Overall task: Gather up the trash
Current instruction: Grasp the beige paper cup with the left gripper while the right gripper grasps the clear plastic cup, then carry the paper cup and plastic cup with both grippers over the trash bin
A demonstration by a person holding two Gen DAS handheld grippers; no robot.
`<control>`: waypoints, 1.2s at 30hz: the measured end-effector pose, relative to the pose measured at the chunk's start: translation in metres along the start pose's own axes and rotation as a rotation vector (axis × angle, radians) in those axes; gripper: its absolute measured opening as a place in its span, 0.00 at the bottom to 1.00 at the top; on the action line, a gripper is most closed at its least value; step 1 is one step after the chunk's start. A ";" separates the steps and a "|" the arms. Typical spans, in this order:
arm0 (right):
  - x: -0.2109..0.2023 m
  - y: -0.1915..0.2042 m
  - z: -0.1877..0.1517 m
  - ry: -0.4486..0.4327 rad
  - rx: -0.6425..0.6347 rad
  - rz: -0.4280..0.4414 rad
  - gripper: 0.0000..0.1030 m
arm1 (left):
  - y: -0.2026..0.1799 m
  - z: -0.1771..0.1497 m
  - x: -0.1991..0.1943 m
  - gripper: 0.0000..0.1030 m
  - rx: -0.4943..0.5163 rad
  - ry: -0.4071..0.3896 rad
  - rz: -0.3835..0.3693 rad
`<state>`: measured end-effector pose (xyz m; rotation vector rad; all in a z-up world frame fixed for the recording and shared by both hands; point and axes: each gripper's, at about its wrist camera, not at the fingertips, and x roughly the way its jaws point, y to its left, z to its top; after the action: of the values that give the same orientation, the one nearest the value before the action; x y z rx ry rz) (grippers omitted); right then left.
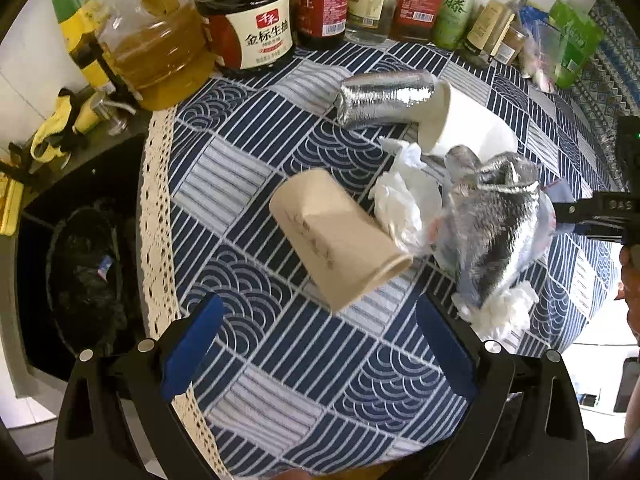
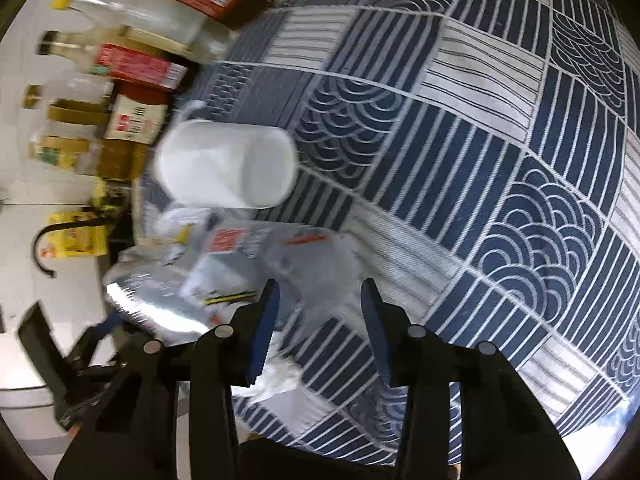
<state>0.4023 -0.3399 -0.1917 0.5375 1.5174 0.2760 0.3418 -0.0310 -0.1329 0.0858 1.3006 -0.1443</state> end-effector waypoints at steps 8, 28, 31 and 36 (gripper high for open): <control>0.008 -0.010 -0.013 -0.024 0.027 -0.008 0.02 | 0.005 0.012 0.025 0.91 0.007 0.026 0.047; -0.059 -0.015 -0.038 -0.247 0.020 0.045 0.02 | 0.018 0.009 0.027 0.06 -0.085 -0.044 0.055; -0.064 -0.004 -0.041 -0.258 -0.012 0.081 0.02 | 0.027 0.004 0.019 0.06 -0.136 -0.059 0.028; -0.077 0.027 -0.047 -0.297 -0.075 0.135 0.02 | 0.041 -0.004 0.009 0.06 -0.187 -0.075 -0.038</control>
<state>0.3557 -0.3468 -0.1096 0.5947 1.1813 0.3404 0.3463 0.0097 -0.1436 -0.1031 1.2353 -0.0570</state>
